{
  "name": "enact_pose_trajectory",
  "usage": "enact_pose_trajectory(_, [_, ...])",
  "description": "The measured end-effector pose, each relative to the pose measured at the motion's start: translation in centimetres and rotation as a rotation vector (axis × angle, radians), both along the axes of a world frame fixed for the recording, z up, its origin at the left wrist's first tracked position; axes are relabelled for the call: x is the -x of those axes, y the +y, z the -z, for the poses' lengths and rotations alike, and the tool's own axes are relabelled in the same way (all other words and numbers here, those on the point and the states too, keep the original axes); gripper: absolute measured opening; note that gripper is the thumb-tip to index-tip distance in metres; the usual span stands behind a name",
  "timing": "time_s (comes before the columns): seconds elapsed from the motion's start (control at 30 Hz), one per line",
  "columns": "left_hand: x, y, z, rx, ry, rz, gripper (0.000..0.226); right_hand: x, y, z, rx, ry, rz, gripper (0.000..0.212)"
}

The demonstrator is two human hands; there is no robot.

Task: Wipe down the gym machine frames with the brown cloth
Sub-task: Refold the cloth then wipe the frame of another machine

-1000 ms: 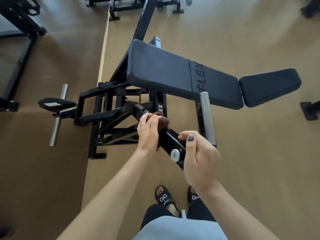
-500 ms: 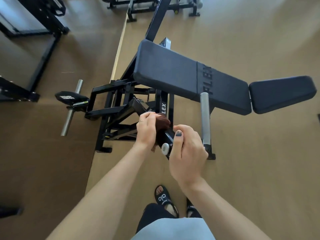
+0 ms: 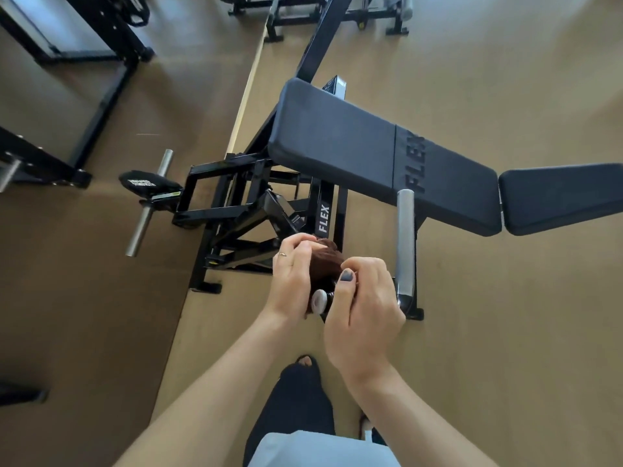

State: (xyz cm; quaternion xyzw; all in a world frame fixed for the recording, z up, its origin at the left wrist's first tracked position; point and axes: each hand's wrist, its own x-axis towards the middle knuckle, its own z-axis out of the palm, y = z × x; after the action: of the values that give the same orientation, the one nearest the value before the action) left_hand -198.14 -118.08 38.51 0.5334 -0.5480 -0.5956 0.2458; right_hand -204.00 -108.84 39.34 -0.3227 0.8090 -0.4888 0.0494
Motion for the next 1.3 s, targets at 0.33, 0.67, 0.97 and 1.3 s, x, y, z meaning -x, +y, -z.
enact_pose_trajectory(0.33, [1.2,-10.9,6.1,-0.014,-0.251,-0.031,0.029,0.3,0.1,-0.4,-0.039,0.075,-0.034,0.035])
enact_pose_trajectory(0.67, [-0.7,-6.1,4.2,0.144,-0.041,0.184,0.033,0.0,-0.9,-1.5,-0.284,0.037,-0.011,0.027])
enact_pose_trajectory(0.97, [0.2,-14.5,7.4,-0.035,-0.222,0.138,0.017,-1.7,-9.5,-4.3,-1.099,0.109,-0.437,0.055])
enact_pose_trajectory(1.3, [-1.6,-16.4,9.9,-0.002,-0.072,0.210,0.013,-3.7,-17.4,2.0,-1.444,0.357,-0.422,0.075])
